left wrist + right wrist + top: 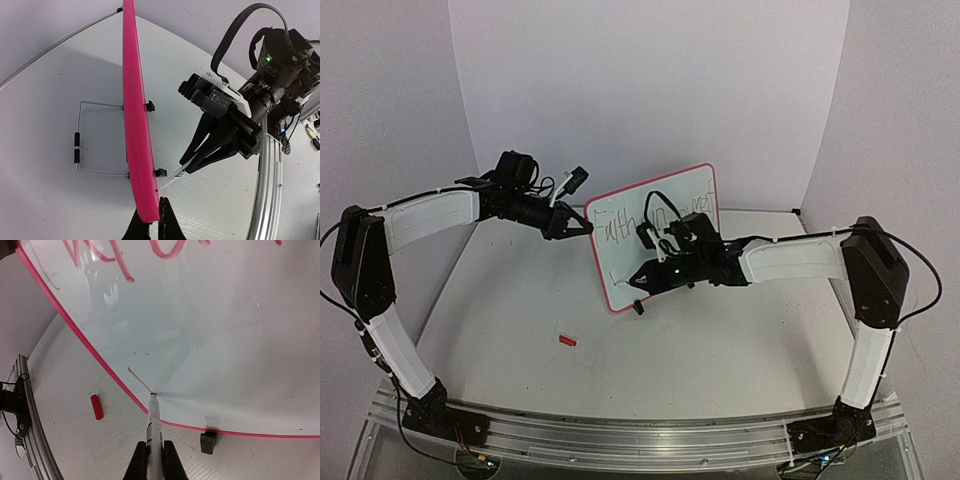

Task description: Write a sentence on the whiteboard

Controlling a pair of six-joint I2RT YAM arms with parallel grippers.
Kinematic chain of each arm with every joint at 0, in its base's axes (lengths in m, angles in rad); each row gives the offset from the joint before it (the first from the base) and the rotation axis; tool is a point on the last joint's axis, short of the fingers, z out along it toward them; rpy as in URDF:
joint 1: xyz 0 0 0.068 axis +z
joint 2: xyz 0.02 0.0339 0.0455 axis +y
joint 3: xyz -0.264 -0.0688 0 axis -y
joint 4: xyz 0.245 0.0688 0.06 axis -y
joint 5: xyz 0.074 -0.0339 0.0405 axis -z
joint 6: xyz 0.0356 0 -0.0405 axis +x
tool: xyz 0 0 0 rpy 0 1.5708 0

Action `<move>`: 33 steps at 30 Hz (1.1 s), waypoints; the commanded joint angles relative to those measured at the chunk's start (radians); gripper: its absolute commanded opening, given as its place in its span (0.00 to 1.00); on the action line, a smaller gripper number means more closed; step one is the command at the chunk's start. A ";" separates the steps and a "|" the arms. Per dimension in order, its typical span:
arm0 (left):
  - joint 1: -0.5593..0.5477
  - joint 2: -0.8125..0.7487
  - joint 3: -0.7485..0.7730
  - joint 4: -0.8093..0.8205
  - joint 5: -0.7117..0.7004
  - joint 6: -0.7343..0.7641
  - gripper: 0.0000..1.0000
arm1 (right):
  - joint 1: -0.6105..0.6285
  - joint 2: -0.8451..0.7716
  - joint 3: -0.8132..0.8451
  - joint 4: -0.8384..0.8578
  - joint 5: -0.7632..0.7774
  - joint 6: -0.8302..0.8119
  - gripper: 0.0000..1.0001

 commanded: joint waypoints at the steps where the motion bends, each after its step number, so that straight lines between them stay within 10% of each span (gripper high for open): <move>1: -0.037 -0.008 -0.002 -0.106 0.013 0.024 0.00 | -0.005 -0.042 0.008 0.039 0.084 0.006 0.00; 33: -0.038 -0.007 -0.002 -0.107 0.013 0.026 0.00 | -0.004 -0.035 -0.030 0.031 0.153 0.020 0.00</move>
